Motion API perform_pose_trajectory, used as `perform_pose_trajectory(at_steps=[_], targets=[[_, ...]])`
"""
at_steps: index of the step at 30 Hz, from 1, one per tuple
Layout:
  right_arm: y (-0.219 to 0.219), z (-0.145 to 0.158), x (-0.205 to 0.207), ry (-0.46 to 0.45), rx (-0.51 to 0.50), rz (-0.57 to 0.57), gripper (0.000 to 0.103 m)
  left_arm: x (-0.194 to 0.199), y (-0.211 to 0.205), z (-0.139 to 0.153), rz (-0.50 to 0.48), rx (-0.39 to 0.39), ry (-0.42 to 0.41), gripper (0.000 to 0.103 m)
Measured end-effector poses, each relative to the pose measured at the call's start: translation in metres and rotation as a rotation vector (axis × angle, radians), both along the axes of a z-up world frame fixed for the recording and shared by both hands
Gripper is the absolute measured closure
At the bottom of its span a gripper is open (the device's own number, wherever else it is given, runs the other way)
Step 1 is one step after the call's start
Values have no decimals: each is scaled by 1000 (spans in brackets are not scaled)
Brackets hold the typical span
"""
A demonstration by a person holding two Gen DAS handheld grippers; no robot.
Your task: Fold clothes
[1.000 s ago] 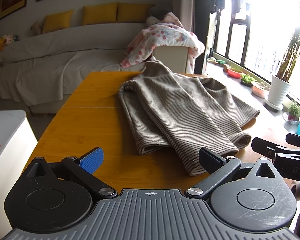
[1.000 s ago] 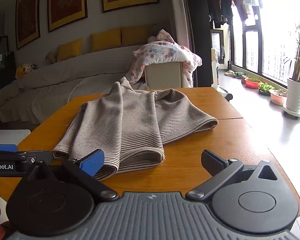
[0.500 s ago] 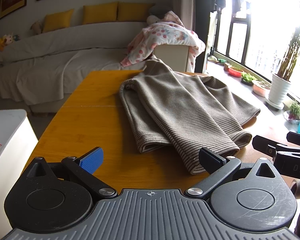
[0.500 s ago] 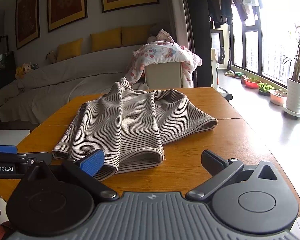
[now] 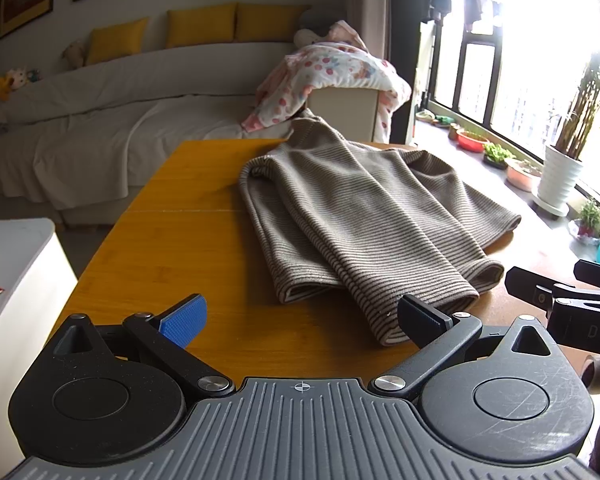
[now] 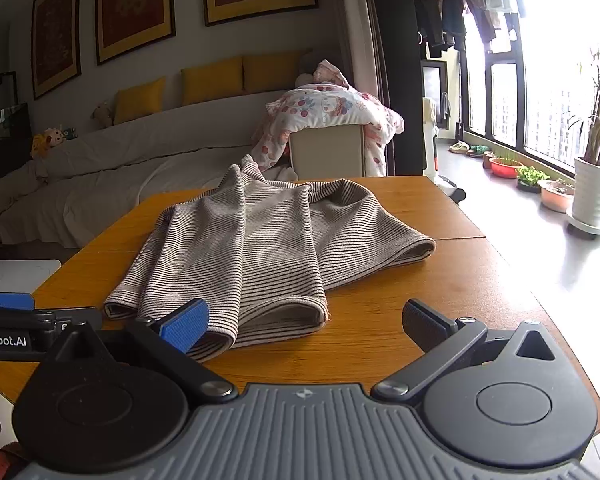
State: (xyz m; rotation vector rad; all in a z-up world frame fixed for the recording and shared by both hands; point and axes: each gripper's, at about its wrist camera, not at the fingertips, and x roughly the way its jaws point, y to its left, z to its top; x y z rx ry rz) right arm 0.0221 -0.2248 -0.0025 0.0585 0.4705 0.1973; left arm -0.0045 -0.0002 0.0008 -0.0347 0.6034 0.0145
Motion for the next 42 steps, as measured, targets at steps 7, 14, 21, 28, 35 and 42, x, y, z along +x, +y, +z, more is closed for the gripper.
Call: perform_pose_trajectory(at_steps=[7,14,21,28,35,42], targets=[[0,4,-4,-13,-2,1,0,-4,-2,4,-1,0,-8,0],[1,9,-8,-26,0,7,0,-7,-2,7,-3,0,-10,0],[1,9,-10,-30,-3,10,0,-6,-2,7,-2,-1,-8,0],[2,8,-6,-21,-9,15,0,-1,1,4,3,-13,12,0],[-8,8,16,34,29,22,0,26,9,3,-33,-63,59,0],[-16,1,75,124,48,34,0,77,12,6,-147,-159,82,0]])
